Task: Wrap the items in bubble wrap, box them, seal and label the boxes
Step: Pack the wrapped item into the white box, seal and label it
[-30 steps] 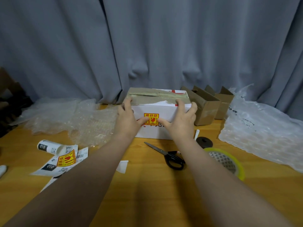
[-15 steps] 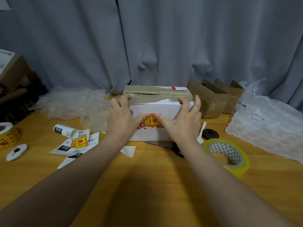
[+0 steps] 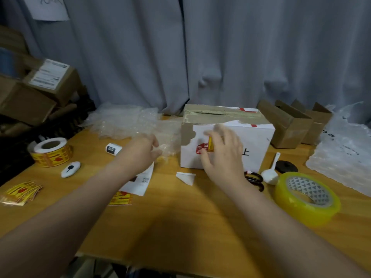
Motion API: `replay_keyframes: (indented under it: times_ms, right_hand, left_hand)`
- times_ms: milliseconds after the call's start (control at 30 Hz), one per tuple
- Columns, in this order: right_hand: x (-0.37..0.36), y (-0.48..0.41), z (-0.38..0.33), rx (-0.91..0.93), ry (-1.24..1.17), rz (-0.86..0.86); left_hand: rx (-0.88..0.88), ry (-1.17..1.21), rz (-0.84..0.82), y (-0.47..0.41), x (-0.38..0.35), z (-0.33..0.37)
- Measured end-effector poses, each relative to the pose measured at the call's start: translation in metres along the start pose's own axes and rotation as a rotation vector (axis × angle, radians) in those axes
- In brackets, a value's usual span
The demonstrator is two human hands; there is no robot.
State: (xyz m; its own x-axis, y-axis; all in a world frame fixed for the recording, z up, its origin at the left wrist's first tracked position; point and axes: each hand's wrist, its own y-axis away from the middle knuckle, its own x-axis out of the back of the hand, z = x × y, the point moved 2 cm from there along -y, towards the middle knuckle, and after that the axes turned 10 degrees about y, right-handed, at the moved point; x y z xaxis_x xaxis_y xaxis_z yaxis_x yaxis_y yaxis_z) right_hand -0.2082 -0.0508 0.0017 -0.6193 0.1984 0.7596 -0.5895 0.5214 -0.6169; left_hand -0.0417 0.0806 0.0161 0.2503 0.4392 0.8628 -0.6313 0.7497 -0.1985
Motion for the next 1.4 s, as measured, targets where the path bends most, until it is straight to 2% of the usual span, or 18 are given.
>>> replay_keyframes:
  times_ms: [100,200,267,367,533,733,867,933,1100,1233,1300,1400]
  right_hand:
    - [-0.008,0.005,-0.026,0.065,-0.096,-0.166]
    - [-0.023,0.011,-0.047,0.095,-0.137,-0.291]
    - [-0.032,0.013,-0.058,0.02,-0.235,-0.389]
    - [-0.041,0.013,-0.061,-0.137,-0.391,-0.442]
    - [-0.045,0.014,-0.05,-0.21,-0.376,-0.471]
    - [-0.037,0.006,-0.037,-0.198,-0.376,-0.436]
    - [-0.039,0.002,-0.034,-0.221,-0.387,-0.428]
    - [-0.041,0.001,-0.036,-0.22,-0.415,-0.421]
    - [-0.038,-0.008,-0.041,-0.236,-0.477,-0.379]
    - [-0.016,-0.021,-0.035,-0.227,-0.388,-0.23]
    - [-0.004,-0.028,-0.028,-0.192,-0.381,-0.183]
    - [0.01,-0.032,-0.012,-0.162,-0.36,-0.174]
  left_hand:
    - [0.08,-0.217,-0.18,0.019,0.0,-0.01]
    - [0.134,-0.286,-0.239,0.028,-0.019,-0.018]
    - [0.161,-0.271,-0.225,0.023,-0.029,-0.022]
    - [0.036,-0.31,-0.204,0.002,-0.034,-0.022]
    - [0.023,-0.347,-0.302,-0.026,-0.044,-0.032]
    - [-0.034,-0.223,-0.157,-0.04,-0.045,-0.039]
    - [-0.12,-0.19,-0.158,-0.042,-0.036,-0.04]
    - [-0.165,-0.108,-0.15,-0.039,-0.028,-0.034]
    - [-0.334,0.172,0.036,-0.024,-0.004,-0.001]
    - [-0.447,0.272,0.078,-0.009,0.008,0.029]
    - [-0.458,0.345,0.115,-0.007,0.01,0.04]
    - [-0.375,0.464,0.164,-0.01,0.011,0.051]
